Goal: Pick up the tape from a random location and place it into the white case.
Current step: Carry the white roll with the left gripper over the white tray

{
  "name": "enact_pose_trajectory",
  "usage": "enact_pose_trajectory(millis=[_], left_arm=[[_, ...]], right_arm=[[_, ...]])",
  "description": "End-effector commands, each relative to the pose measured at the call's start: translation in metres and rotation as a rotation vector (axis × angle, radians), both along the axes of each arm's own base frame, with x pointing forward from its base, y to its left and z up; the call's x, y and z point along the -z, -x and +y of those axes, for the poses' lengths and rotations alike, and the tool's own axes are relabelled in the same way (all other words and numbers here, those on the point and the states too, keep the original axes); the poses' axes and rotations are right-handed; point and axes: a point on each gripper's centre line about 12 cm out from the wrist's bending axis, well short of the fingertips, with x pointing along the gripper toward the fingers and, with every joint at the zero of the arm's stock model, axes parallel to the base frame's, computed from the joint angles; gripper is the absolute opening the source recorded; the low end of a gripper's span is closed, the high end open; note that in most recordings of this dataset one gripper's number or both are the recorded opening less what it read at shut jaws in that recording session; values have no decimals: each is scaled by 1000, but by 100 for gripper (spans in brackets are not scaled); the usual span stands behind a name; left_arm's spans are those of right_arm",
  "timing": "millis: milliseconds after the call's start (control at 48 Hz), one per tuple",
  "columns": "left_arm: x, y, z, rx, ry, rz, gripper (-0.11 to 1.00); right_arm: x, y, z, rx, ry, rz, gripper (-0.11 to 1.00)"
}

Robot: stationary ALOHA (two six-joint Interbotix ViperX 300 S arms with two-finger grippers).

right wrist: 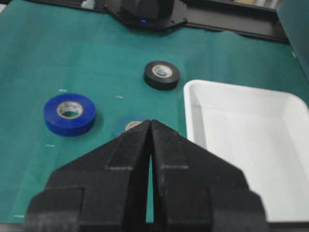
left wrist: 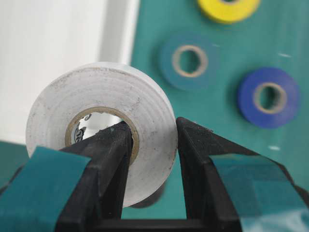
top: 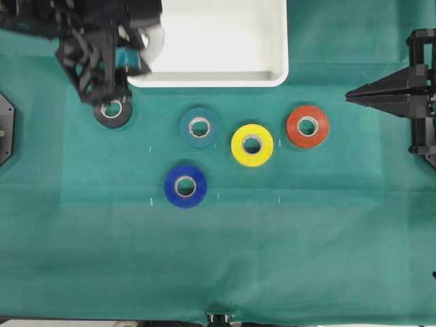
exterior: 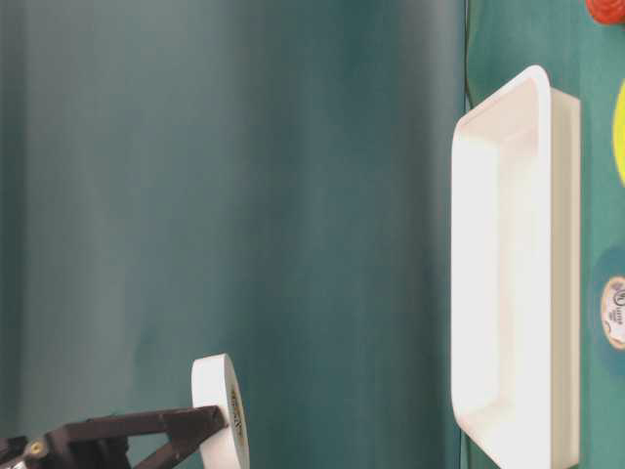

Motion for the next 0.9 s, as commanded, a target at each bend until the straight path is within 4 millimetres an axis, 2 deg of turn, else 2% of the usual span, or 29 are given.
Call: enact_pose_trajectory(millis=[0,229,875], left_arm=[[-19,5,13,-32,-19,-57,25],[-19,11,33,-67,-38,-46,25],[-19,11,34,-70,-39,-46,25]], right_arm=[[-9,-3,0,0,0,-23,0],[-9,-3,0,2,0,-21,0],[-9,-3,0,0,0,-14,0]])
